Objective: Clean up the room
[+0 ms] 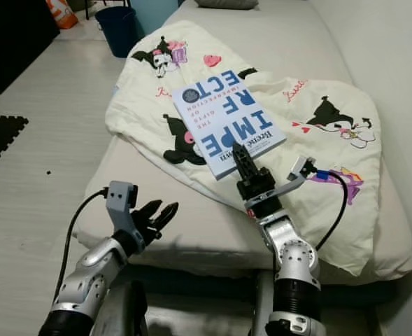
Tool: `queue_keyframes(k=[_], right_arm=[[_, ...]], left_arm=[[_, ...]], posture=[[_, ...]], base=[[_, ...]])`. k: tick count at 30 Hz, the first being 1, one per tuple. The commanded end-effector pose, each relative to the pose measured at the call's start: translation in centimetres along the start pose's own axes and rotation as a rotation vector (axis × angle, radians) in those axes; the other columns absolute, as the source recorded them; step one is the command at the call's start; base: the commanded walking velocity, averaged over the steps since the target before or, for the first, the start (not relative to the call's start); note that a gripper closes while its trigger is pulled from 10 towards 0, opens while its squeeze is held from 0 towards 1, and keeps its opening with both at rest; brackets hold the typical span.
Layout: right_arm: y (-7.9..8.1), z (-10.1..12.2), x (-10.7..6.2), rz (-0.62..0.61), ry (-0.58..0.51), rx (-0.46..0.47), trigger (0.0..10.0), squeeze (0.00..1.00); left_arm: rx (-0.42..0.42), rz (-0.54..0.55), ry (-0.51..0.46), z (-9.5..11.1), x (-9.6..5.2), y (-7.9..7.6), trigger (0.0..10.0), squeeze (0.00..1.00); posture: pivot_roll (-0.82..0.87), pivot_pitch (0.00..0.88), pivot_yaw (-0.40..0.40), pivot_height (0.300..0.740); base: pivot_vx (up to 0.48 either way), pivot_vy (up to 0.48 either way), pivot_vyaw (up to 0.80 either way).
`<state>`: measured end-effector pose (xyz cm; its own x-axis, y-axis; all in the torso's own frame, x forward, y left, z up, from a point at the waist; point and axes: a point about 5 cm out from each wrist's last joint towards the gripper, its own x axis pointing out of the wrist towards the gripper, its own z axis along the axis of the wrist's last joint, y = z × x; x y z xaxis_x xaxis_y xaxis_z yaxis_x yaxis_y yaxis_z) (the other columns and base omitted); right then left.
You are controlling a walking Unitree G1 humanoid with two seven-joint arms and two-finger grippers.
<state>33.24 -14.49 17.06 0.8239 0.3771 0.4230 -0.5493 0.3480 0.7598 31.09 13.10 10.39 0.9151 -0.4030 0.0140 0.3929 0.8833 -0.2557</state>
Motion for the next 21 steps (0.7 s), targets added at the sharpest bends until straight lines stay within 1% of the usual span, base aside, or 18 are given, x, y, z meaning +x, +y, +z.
queue_keyframes(k=[1, 3, 4, 6, 7, 8, 9, 10, 11, 12, 13, 14, 16, 17, 19, 21], right_arm=[[-0.8, 0.4, 0.0, -0.071, -0.017, -0.124, 0.0, 0.0], [-0.8, 0.4, 0.0, -0.071, -0.017, -0.124, 0.0, 0.0], [-1.9, 0.7, -0.4, -0.174, -0.017, -0.256, 3.8, 0.0], [-1.9, 0.7, -0.4, -0.174, -0.017, -0.256, 3.8, 0.0], [-3.5, 0.7, -1.1, -0.316, 0.019, -0.438, 10.0, 0.0], [-4.6, 0.4, -2.0, -0.411, 0.1, -0.625, 10.0, 0.0], [-5.5, 0.0, -2.8, -0.483, 0.17, -0.761, 10.0, 0.0], [-5.5, 0.0, -2.8, -0.483, 0.17, -0.761, 10.0, 0.0], [-6.1, -0.4, -3.6, -0.522, 0.22, -0.857, 10.0, 0.0], [-6.1, -0.4, -3.6, -0.522, 0.22, -0.857, 10.0, 0.0], [-6.4, -0.7, -4.1, -0.541, 0.251, -0.905, 10.0, 0.0], [-6.7, -0.9, -4.7, -0.572, 0.272, -0.934, 10.0, 0.0], [-6.7, -0.9, -4.7, -0.572, 0.272, -0.934, 10.0, 0.0], [-6.9, -1.0, -5.4, -0.602, 0.281, -0.942, 10.0, 0.0], [-6.9, -1.0, -5.4, -0.602, 0.281, -0.942, 10.0, 0.0], [-7.0, -1.1, -6.3, -0.615, 0.263, -0.913, 10.0, 0.0]], left_arm=[[-0.004, 0.045, 0.009, -0.5, 0.0, 0.4, 10.0, 0.0], [-0.004, 0.045, 0.009, -0.5, 0.0, 0.4, 10.0, 0.0], [0.024, 0.073, 0.008, -0.4, 0.1, 0.6, 10.0, 0.0], [0.024, 0.073, 0.008, -0.4, 0.1, 0.6, 10.0, 0.0], [0.061, 0.115, 0.012, -0.4, 0.1, 0.9, 10.0, 0.0], [0.109, 0.144, 0.016, -0.4, 0.1, 1.1, 10.0, 0.0], [0.156, 0.168, 0.015, -0.4, 0.1, 1.2, 10.0, 0.0], [0.156, 0.168, 0.015, -0.4, 0.1, 1.2, 10.0, 0.0], [0.195, 0.188, 0.019, -0.4, 0.0, 1.3, 10.0, 0.0], [0.195, 0.188, 0.019, -0.4, 0.0, 1.3, 10.0, 0.0], [0.242, 0.206, 0.021, -0.3, 0.0, 1.5, 10.0, 0.0], [0.278, 0.219, 0.013, -0.2, -0.1, 1.5, 10.0, 0.0], [0.278, 0.219, 0.013, -0.2, -0.1, 1.5, 10.0, 0.0], [0.298, 0.237, -0.003, 0.1, -0.2, 1.6, 10.0, 0.0], [0.298, 0.237, -0.003, 0.1, -0.2, 1.6, 10.0, 0.0], [0.305, 0.256, -0.023, 0.4, -0.3, 1.8, 10.0, 0.0]], posture=[[0.02, 0.142, 0.01, 0.537], [0.02, 0.142, 0.01, 0.537], [0.02, 0.144, 0.008, 0.537], [0.02, 0.144, 0.008, 0.537], [0.02, 0.149, 0.007, 0.537], [0.02, 0.155, 0.005, 0.537], [0.02, 0.157, 0.005, 0.537], [0.02, 0.157, 0.005, 0.537], [0.03, 0.158, 0.005, 0.537], [0.03, 0.158, 0.005, 0.537], [0.03, 0.158, 0.005, 0.537], [0.03, 0.163, 0.003, 0.537], [0.03, 0.163, 0.003, 0.537], [0.03, 0.166, 0.002, 0.537], [0.03, 0.166, 0.002, 0.537], [0.03, 0.17, 0.004, 0.537]], base=[[0.0, 0.0, 0.0], [0.0, 0.0, 0.0], [0.0, 0.0, 0.0], [0.0, 0.0, 0.0], [0.0, 0.0, 0.0], [0.0, 0.0, 0.0], [0.0, 0.0, 0.0], [0.0, 0.0, 0.0], [0.0, 0.0, 0.0], [0.0, 0.0, 0.0], [0.0, 0.0, 0.0], [0.0, 0.0, 0.0], [0.0, 0.0, 0.0], [0.0, 0.0, 0.0], [0.0, 0.0, 0.0], [0.0, 0.0, 0.0]])
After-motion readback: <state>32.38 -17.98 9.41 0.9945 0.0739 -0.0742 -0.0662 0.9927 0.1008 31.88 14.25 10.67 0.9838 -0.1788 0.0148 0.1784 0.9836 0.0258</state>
